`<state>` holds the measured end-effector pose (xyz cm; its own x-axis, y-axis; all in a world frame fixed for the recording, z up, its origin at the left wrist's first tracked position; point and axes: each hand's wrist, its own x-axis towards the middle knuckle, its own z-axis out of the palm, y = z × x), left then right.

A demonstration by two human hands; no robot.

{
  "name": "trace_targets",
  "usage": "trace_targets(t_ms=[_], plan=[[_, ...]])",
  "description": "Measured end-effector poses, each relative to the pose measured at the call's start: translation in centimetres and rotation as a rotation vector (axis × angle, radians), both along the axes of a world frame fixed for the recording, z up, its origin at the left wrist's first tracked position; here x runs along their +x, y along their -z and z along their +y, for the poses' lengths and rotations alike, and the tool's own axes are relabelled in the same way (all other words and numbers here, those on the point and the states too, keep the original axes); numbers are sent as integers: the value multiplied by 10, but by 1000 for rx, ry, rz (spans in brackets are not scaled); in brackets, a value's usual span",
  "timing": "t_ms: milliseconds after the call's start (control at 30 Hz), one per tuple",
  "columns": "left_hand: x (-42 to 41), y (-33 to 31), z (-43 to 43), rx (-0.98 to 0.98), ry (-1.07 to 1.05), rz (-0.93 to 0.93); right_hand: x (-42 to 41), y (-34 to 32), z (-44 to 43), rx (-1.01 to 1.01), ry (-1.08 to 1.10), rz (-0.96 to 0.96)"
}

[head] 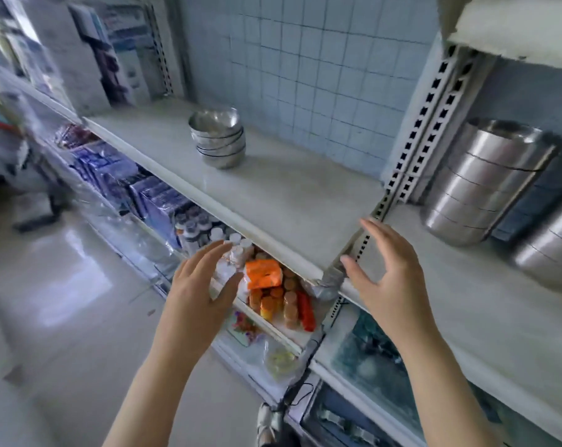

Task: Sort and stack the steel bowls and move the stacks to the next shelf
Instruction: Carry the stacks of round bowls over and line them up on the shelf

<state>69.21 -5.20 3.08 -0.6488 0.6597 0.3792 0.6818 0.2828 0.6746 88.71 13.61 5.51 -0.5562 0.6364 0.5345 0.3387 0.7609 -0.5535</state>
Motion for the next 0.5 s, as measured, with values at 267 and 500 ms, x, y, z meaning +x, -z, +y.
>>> trace_targets(t_ms=[267, 500], plan=[[-135, -11, 45, 82, -97, -13, -159, -12, 69, -101, -118, 32], [-224, -15, 90, 120, -150, -229, -287, -12, 107, -444, -255, -7]])
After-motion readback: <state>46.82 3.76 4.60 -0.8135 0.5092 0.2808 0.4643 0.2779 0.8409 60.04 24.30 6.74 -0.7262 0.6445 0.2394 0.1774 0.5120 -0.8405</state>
